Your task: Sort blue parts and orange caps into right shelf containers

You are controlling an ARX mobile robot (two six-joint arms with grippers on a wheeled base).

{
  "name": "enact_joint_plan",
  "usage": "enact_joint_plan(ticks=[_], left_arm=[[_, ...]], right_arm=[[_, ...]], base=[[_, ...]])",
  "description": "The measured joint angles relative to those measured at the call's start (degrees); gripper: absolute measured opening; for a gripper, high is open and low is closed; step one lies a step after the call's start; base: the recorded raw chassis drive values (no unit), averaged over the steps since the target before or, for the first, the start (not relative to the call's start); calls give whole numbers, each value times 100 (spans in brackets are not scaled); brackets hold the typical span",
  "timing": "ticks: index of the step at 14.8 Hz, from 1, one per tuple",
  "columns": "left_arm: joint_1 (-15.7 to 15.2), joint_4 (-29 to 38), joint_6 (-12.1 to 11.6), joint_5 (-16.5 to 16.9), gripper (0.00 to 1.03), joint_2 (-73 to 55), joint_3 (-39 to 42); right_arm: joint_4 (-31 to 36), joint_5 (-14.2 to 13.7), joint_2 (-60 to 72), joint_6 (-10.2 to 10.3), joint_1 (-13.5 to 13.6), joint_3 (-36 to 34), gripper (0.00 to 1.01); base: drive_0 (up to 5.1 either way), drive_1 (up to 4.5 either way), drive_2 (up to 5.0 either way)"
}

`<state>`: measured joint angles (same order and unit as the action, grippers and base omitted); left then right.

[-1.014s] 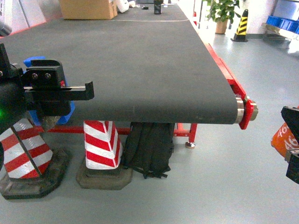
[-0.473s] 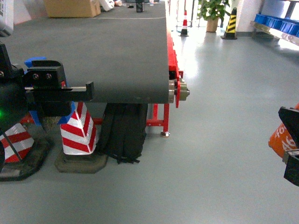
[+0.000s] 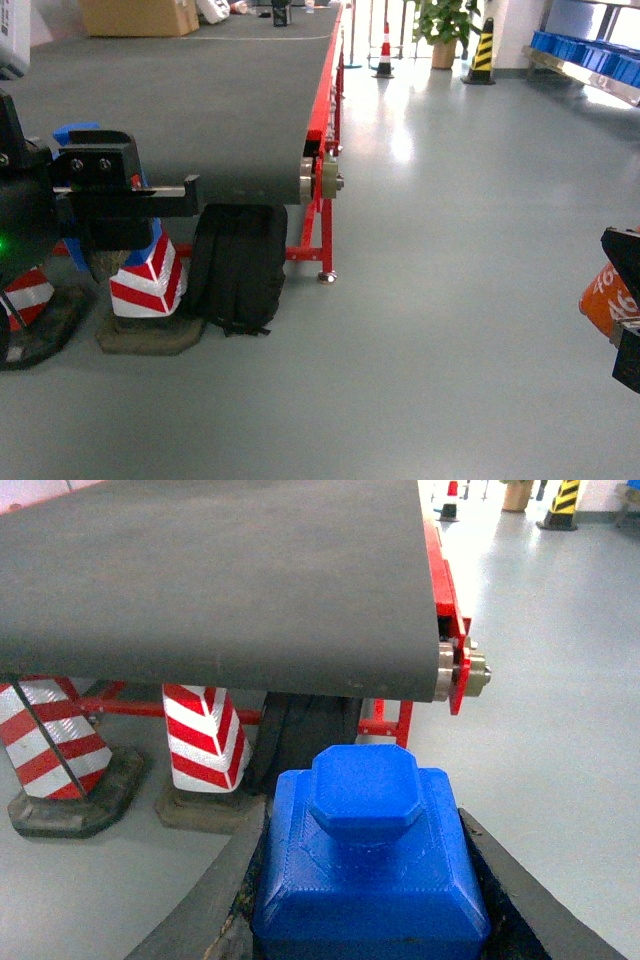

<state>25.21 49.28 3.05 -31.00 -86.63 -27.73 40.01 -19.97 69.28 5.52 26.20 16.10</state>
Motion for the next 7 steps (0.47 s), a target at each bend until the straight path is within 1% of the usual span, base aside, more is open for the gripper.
enact_joint_plan(ticks=[2, 7], left_arm=[[-2, -37, 0, -4, 40, 0, 0], [9, 0, 0, -2, 40, 0, 0]], right_arm=[[-20, 2, 2, 0, 0, 0, 44], [-4, 2, 0, 0, 0, 0, 44]], base=[[406, -452, 37], [354, -482, 122]])
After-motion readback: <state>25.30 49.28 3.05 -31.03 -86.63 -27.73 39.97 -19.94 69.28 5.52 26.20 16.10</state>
